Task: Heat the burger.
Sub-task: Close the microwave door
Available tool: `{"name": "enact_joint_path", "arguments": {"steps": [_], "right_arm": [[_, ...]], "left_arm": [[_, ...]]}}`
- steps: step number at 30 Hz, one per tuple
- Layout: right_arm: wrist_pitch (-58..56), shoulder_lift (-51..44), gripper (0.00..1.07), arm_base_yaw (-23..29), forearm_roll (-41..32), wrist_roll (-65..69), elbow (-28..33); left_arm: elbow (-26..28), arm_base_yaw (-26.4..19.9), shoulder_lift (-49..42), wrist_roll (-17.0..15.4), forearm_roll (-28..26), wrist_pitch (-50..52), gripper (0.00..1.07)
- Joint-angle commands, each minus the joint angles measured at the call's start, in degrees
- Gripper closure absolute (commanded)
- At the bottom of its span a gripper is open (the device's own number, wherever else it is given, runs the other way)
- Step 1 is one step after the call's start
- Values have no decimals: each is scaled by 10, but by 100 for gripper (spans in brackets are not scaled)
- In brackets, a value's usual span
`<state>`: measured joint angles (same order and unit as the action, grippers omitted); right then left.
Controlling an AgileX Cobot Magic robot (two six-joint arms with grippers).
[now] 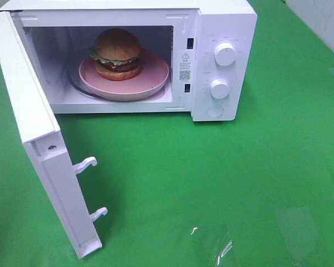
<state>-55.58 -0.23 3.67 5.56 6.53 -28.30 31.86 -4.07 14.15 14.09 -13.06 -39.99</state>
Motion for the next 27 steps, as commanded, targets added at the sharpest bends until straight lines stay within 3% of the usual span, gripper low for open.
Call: {"name": "enact_joint_path", "arguments": {"steps": [1, 4, 7, 10, 13, 15, 20, 21, 22, 23, 26, 27], "right_arm": [[5, -15, 32, -3, -1, 7, 1], [5, -15, 32, -3, -1, 7, 1], [5, -15, 32, -3, -1, 7, 1], [5, -15, 32, -3, -1, 7, 1], [5, -15, 32, -3, -1, 7, 1], [5, -15, 32, -3, -1, 7, 1], [5, -15, 32, -3, -1, 7, 1], [5, -15, 32, -3, -1, 7, 1], [5, -15, 32, -3, -1, 7, 1], [5, -15, 32, -3, -1, 7, 1], [5, -15, 32, -3, -1, 7, 1], [5, -15, 32, -3, -1, 7, 1]], "left_arm": [[2, 1, 64, -2, -3, 78, 107], [-23, 1, 109, -1, -5, 193, 107], [-34, 1, 119, -1, -9, 227, 107], [-87, 1, 152, -2, -30, 348, 107], [-112, 1, 169, -2, -32, 400, 107], [-163, 1, 202, -3, -32, 498, 107], [-205, 1, 241, -5, -32, 592, 107], [-219, 1, 266, -27, -26, 635, 107], [-219, 1, 266, -27, -26, 635, 107], [-227, 1, 291, -65, -5, 658, 107], [-229, 1, 303, -85, 15, 667, 107], [-229, 1, 333, -132, 68, 689, 107]]}}
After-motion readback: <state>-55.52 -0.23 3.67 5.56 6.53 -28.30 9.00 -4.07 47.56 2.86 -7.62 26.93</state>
